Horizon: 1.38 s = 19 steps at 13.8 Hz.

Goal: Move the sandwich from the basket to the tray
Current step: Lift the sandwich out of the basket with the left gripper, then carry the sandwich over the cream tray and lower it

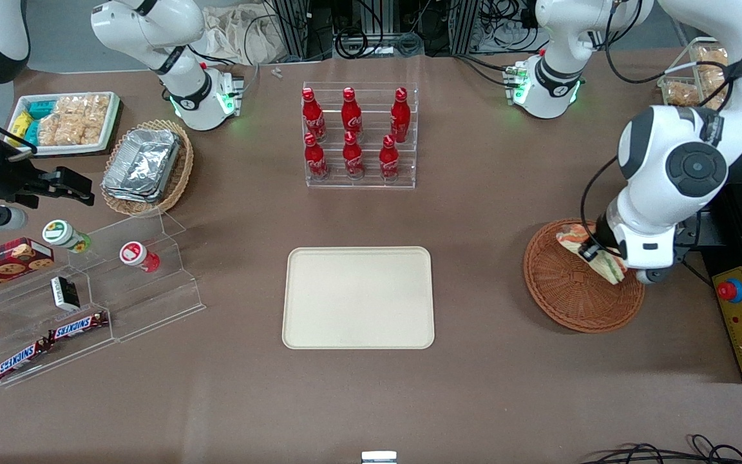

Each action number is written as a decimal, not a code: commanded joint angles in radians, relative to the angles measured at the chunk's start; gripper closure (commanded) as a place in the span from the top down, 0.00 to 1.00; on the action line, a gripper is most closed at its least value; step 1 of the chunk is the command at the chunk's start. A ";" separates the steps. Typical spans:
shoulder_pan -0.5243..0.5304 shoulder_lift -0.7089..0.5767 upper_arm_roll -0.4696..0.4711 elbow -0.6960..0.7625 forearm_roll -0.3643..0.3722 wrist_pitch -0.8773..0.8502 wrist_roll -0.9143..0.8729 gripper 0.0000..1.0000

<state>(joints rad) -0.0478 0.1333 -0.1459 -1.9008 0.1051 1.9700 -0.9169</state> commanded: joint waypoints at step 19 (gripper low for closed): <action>-0.136 0.544 -0.348 0.282 0.152 0.395 0.216 0.02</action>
<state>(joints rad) -0.1737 0.6073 -0.4950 -1.7035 0.2076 2.3619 -0.6704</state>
